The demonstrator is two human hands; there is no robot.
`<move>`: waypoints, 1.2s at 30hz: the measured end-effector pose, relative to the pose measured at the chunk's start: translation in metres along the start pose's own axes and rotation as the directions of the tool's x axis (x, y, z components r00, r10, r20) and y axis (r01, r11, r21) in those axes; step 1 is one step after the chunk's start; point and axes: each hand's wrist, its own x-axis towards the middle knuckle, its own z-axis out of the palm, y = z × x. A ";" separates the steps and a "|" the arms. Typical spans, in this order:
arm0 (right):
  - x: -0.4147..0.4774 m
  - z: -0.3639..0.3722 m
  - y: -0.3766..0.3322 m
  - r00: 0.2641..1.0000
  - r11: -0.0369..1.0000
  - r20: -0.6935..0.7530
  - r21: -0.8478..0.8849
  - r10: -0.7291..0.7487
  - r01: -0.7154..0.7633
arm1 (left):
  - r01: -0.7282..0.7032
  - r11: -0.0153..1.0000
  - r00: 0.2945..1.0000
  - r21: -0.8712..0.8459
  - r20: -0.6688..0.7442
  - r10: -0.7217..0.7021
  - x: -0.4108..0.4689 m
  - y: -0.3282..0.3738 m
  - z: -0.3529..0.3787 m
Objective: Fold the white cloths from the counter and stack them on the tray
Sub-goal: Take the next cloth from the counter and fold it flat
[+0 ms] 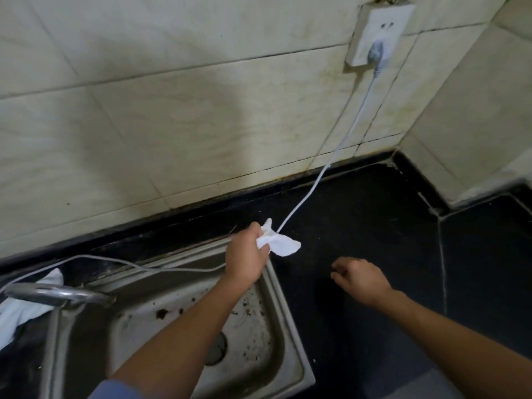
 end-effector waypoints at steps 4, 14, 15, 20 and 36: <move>-0.022 -0.002 0.056 0.999 0.997 0.004 0.053 0.052 -0.053 | -0.074 0.995 0.993 0.071 0.101 0.066 -0.020 0.050 0.056; -0.058 0.022 0.172 0.996 0.997 0.089 0.077 0.013 -0.020 | -0.077 0.958 0.861 0.276 0.503 -0.075 -0.104 0.071 0.187; -0.058 0.025 0.174 0.996 0.996 0.095 0.087 0.000 -0.008 | -0.067 0.964 0.846 0.256 0.527 -0.081 -0.111 0.071 0.189; -0.040 0.024 0.156 0.997 0.981 0.021 0.183 -0.076 0.071 | 0.076 0.981 0.927 0.179 0.351 -0.136 -0.112 0.068 0.170; -0.060 0.026 0.171 0.977 0.973 0.033 0.089 0.212 -0.215 | 0.378 0.896 0.910 0.231 0.088 -0.406 -0.076 0.048 0.176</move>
